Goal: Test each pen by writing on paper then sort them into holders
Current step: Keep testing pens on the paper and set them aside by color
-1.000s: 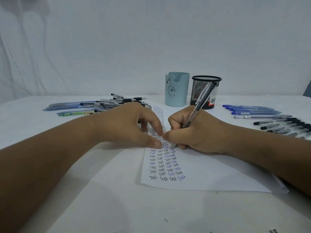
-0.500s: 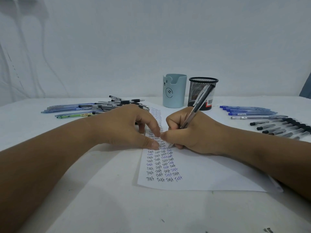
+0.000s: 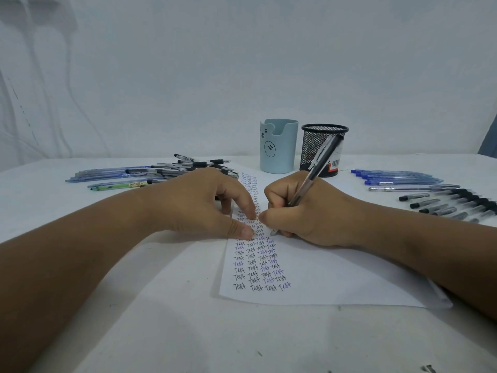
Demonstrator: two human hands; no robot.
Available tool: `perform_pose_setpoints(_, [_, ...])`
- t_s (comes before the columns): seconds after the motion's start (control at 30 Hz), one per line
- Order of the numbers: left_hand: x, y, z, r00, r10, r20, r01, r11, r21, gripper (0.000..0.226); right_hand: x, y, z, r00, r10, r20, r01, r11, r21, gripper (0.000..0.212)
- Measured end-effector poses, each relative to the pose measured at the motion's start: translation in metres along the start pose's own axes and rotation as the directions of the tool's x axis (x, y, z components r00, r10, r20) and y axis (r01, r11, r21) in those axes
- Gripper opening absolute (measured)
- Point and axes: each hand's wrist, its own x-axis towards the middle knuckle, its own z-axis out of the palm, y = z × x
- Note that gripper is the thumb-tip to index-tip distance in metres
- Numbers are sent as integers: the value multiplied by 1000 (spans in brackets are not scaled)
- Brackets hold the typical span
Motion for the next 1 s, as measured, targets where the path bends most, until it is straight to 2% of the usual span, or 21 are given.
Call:
perform_pose_setpoints(0.23, [-1,0,-1,1000,3,12,-3,1000,4,28,0,-1,0,1000,-11,15,11,1000,3,43])
perform_pose_setpoints(0.43, [1,-5,0,1000,13,18,-13,1000,1,45,1,0,0,1000,-17,11,17,1000,-2,42])
perform_pose_setpoints(0.63, [2,-5,0,1000,15,10,-15,1000,16,43,2,2,0,999,-45,-14,44,998,-33,39])
perform_pose_setpoints(0.8, [1,-3,0,1000,15,-4,-15,1000,17,26,2,3,-1,1000,-18,-4,18,1000,10,44])
perform_pose_setpoints(1.0, [0,-2,0,1000,-3,6,3,1000,11,38,3,3,0,999,-50,-10,49,998,-36,38])
